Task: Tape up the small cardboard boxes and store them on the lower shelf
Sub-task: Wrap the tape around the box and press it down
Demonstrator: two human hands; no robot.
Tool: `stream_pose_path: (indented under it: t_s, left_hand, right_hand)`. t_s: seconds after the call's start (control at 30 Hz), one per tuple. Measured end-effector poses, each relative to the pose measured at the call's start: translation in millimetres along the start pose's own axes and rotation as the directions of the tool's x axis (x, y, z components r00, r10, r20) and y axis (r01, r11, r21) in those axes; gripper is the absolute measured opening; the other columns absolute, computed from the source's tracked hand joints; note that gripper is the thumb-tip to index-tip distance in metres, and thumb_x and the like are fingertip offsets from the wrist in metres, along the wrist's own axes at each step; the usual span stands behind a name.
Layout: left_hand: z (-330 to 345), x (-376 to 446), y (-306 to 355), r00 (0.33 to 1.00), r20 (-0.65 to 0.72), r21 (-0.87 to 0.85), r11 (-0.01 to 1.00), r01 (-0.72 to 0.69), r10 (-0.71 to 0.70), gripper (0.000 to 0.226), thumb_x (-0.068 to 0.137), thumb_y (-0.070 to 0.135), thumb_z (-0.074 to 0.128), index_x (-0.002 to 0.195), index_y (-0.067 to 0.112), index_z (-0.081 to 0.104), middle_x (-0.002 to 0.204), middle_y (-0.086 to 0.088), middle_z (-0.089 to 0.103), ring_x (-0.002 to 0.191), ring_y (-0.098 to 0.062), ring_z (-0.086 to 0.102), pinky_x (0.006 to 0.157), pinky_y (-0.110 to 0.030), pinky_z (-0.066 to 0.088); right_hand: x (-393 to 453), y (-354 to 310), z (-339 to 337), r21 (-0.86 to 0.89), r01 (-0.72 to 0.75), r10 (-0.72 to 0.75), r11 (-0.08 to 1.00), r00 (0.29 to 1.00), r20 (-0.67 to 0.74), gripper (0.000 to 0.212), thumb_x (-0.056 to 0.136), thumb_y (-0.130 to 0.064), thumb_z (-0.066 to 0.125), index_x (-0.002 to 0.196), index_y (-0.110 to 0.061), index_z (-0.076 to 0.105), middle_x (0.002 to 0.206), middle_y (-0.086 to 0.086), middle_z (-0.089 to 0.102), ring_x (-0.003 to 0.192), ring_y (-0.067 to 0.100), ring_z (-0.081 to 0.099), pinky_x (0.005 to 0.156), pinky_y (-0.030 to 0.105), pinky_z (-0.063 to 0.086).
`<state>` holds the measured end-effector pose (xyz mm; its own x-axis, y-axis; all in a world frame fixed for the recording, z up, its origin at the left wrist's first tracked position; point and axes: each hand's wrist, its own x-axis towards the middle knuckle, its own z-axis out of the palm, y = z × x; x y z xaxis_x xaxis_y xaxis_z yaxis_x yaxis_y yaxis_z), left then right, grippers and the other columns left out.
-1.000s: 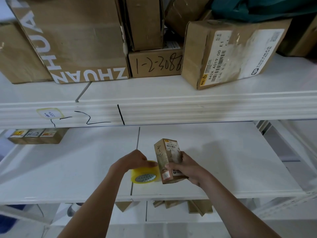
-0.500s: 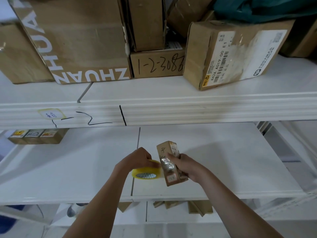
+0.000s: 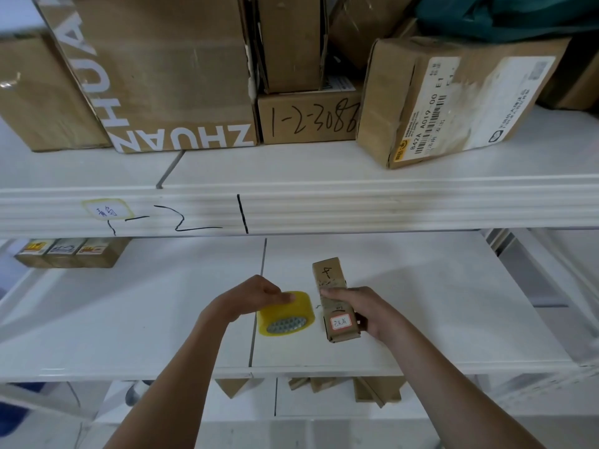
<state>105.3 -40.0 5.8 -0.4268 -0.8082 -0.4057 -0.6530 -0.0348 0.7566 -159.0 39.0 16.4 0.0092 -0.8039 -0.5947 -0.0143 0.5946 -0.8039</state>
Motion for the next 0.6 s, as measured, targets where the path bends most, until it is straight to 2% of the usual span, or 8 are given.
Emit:
stream_pose_path:
  t_s: [0.07,0.17,0.23,0.3,0.37,0.5,0.6]
  left_hand:
    - [-1.7,2.4,1.1,1.000,-0.006,0.029,1.000,0.001,-0.001,0.056,0.073,0.073,0.072,0.075,0.017,0.077,0.072,0.005,0.067,0.074,-0.010,0.065,0.069,-0.022,0.050]
    - [0.3,6.0,0.9,0.999,-0.038,0.154,0.987,0.039,-0.033,0.073,0.061,0.087,0.066,0.061,0.014,0.064,0.060,0.002,0.052,0.058,-0.011,0.051,0.060,-0.023,0.040]
    - [4.9,9.6,-4.3,0.992,-0.104,0.319,0.943,0.096,-0.065,0.073,0.067,0.085,0.063,0.066,0.013,0.068,0.063,0.001,0.057,0.057,-0.011,0.054,0.059,-0.023,0.041]
    - [8.7,12.7,-6.1,0.990,-0.103,0.389,0.913,0.127,-0.094,0.064,0.074,0.082,0.061,0.068,0.018,0.070,0.072,0.003,0.065,0.065,-0.009,0.063,0.063,-0.021,0.047]
    - [9.4,13.2,-4.4,0.990,-0.089,0.384,0.914,0.133,-0.107,0.059,0.075,0.081,0.062,0.065,0.023,0.067,0.071,0.004,0.066,0.067,-0.009,0.065,0.064,-0.021,0.048]
    - [13.1,17.1,5.0,0.989,-0.123,0.311,0.943,0.117,-0.082,0.061,0.071,0.080,0.067,0.060,0.020,0.066,0.060,0.006,0.062,0.056,-0.006,0.060,0.057,-0.019,0.043]
    - [16.7,18.4,10.5,0.986,-0.148,0.213,0.972,0.101,-0.070,0.066,0.059,0.087,0.066,0.059,0.021,0.065,0.056,0.007,0.061,0.055,-0.007,0.060,0.058,-0.021,0.044]
  right_hand:
    - [0.0,0.6,0.4,0.005,0.009,-0.009,1.000,1.000,0.014,0.055,0.068,-0.039,0.091,0.113,-0.012,0.073,0.097,0.009,0.079,0.089,0.028,0.077,0.080,0.041,0.062]
    - [-3.6,-2.6,-1.0,0.053,0.022,-0.025,0.998,0.999,0.048,0.055,0.070,-0.036,0.091,0.114,-0.010,0.073,0.103,0.011,0.078,0.095,0.031,0.076,0.089,0.045,0.060]
    - [-6.5,-5.2,-0.1,0.064,0.044,-0.049,0.997,0.996,0.079,0.056,0.068,-0.035,0.091,0.115,-0.010,0.073,0.104,0.012,0.078,0.096,0.031,0.075,0.086,0.042,0.060]
    - [-9.7,-6.5,1.8,0.113,0.059,-0.071,0.992,0.991,0.111,0.062,0.064,-0.035,0.093,0.116,-0.008,0.073,0.107,0.014,0.077,0.098,0.032,0.075,0.083,0.040,0.060]
    - [-11.5,-5.9,7.0,0.155,0.053,-0.077,0.987,0.985,0.154,0.067,0.062,-0.035,0.093,0.119,-0.007,0.071,0.111,0.016,0.075,0.100,0.034,0.074,0.080,0.039,0.060]
    - [-13.4,-3.7,19.6,0.295,-0.013,-0.065,0.956,0.965,0.253,0.065,0.063,-0.038,0.094,0.118,-0.010,0.073,0.118,0.017,0.073,0.099,0.031,0.073,0.080,0.040,0.060]
    - [-13.4,-5.0,26.8,0.393,-0.047,-0.070,0.918,0.958,0.280,0.061,0.075,-0.037,0.087,0.127,-0.012,0.068,0.123,0.017,0.071,0.104,0.031,0.072,0.083,0.043,0.060]
